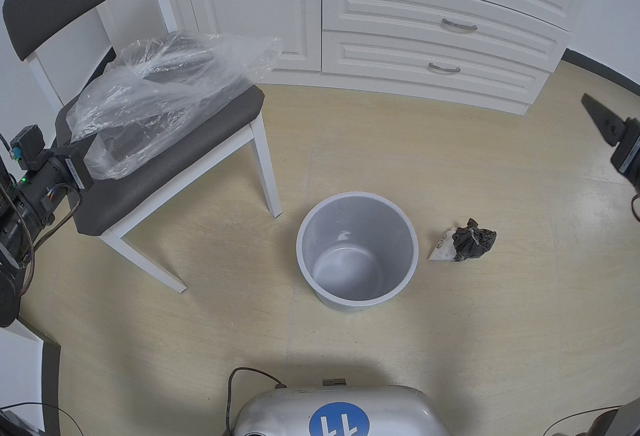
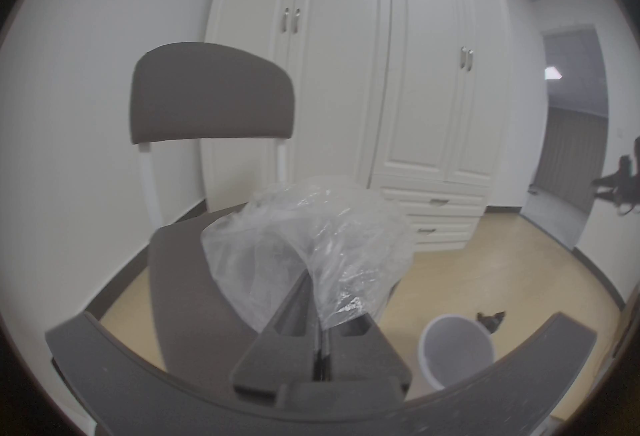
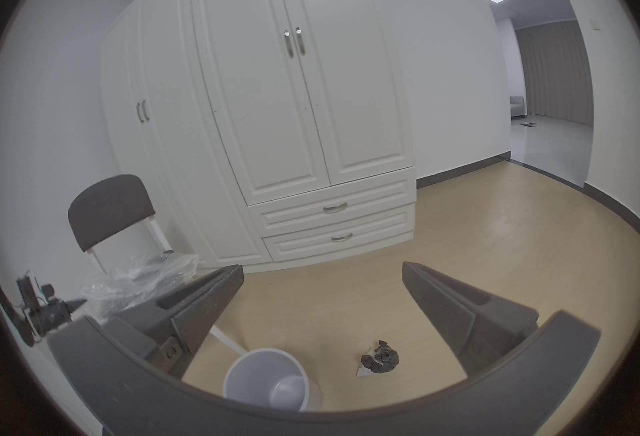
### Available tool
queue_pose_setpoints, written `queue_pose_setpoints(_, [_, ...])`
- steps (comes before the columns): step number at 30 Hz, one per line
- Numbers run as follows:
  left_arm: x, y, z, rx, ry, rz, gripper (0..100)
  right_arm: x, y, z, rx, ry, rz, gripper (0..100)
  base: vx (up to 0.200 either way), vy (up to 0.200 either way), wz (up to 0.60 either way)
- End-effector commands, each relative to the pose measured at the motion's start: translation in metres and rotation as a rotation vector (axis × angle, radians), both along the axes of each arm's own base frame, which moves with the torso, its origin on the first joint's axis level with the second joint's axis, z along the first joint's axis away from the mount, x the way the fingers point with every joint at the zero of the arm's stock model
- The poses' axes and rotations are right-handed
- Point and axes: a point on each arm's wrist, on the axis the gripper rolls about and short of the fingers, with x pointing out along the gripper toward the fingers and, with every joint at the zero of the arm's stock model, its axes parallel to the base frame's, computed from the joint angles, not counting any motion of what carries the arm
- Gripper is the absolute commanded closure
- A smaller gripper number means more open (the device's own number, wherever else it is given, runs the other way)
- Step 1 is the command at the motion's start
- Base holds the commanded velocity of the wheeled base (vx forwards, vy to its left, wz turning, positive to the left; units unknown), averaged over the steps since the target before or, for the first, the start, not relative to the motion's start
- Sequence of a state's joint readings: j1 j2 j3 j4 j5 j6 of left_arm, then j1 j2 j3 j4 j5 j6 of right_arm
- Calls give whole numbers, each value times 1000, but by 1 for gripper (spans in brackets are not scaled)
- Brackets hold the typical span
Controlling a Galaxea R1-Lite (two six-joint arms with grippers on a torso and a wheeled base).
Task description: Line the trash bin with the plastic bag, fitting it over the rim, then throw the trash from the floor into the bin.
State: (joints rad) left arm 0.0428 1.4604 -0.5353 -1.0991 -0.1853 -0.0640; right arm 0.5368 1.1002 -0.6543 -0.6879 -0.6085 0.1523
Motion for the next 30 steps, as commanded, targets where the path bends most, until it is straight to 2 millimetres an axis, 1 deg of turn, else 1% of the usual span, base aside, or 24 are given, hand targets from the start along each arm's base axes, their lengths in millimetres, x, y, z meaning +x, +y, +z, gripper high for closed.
queue_pose_setpoints(1, [-32, -36, 10, -27, -56, -155, 100, 30, 33, -48, -138, 134, 28, 0, 0, 0, 0])
queue_pose_setpoints(4, [-52, -49, 8, -39, -64, -208, 100, 30, 36, -52, -159, 125, 33, 0, 0, 0, 0])
queue_pose_setpoints(6, [-54, -51, 8, -40, -63, -214, 100, 30, 36, -52, -160, 124, 35, 0, 0, 0, 0])
queue_pose_setpoints(7, [-61, -58, 9, -37, -72, -251, 100, 30, 39, -55, -170, 129, 46, 0, 0, 0, 0])
queue_pose_setpoints(13, [-66, -68, 8, -34, -71, -322, 100, 35, 43, -64, -192, 164, 53, 0, 0, 0, 0])
queue_pose_setpoints(15, [-72, -76, 10, -40, -80, -373, 100, 38, 49, -70, -205, 177, 67, 0, 0, 0, 0])
queue_pose_setpoints(17, [-74, -79, 10, -41, -79, -395, 100, 38, 52, -71, -205, 173, 80, 0, 0, 0, 0])
queue_pose_setpoints(18, [-78, -82, 7, -41, -70, -419, 100, 38, 56, -72, -199, 170, 93, 0, 0, 0, 0])
queue_pose_setpoints(21, [-84, -85, 5, -39, -67, -451, 100, 40, 58, -77, -208, 180, 100, 0, 0, 0, 0])
queue_pose_setpoints(22, [-88, -87, 3, -38, -64, -472, 100, 40, 59, -83, -222, 197, 100, 0, 0, 0, 0])
queue_pose_setpoints(23, [-88, -87, 3, -38, -64, -472, 100, 40, 59, -83, -222, 197, 100, 0, 0, 0, 0])
queue_pose_setpoints(25, [-94, -91, 2, -30, -69, -512, 100, 41, 61, -89, -240, 218, 105, 0, 0, 0, 0])
queue_pose_setpoints(30, [-105, -98, -4, -4, -64, -572, 100, 30, 69, -93, -258, 221, 167, 0, 0, 0, 0])
